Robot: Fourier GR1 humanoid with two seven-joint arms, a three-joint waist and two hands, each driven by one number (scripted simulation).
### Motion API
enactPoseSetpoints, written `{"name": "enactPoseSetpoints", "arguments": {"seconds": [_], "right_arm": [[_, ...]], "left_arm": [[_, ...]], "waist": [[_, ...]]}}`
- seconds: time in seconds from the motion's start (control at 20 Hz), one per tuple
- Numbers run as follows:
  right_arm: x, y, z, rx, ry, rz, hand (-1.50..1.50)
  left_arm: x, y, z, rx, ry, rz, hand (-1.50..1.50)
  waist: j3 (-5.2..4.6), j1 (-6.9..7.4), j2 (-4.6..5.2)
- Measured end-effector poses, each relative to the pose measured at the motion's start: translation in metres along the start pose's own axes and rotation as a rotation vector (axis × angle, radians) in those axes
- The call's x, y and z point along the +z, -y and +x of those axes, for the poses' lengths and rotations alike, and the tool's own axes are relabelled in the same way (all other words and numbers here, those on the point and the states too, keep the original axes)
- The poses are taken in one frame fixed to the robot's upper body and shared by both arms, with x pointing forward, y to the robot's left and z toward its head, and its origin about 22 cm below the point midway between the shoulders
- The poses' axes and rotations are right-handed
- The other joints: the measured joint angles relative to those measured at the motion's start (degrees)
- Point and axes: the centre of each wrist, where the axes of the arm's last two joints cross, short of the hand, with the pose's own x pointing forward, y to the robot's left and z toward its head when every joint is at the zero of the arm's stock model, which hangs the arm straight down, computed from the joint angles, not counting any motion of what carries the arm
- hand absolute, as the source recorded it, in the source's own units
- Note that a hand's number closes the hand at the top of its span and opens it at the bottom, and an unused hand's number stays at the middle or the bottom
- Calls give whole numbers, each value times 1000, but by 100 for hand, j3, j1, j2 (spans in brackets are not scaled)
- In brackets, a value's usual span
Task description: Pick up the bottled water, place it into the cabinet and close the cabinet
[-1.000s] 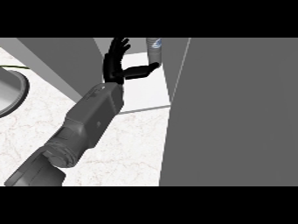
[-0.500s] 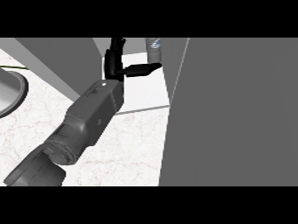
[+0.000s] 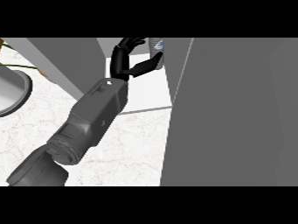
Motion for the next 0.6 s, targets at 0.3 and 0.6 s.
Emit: {"name": "enactPoseSetpoints", "arguments": {"seconds": [0.3,0.6], "right_arm": [[1,-7,0,14,-5,8,-150],[2,-11,4,34,-13,29,-150]], "left_arm": [[3,5,0,68,36,-14,150],[15,5,-10,137,19,-25,150]], "waist": [[2,105,-74],[4,246,-144]]}}
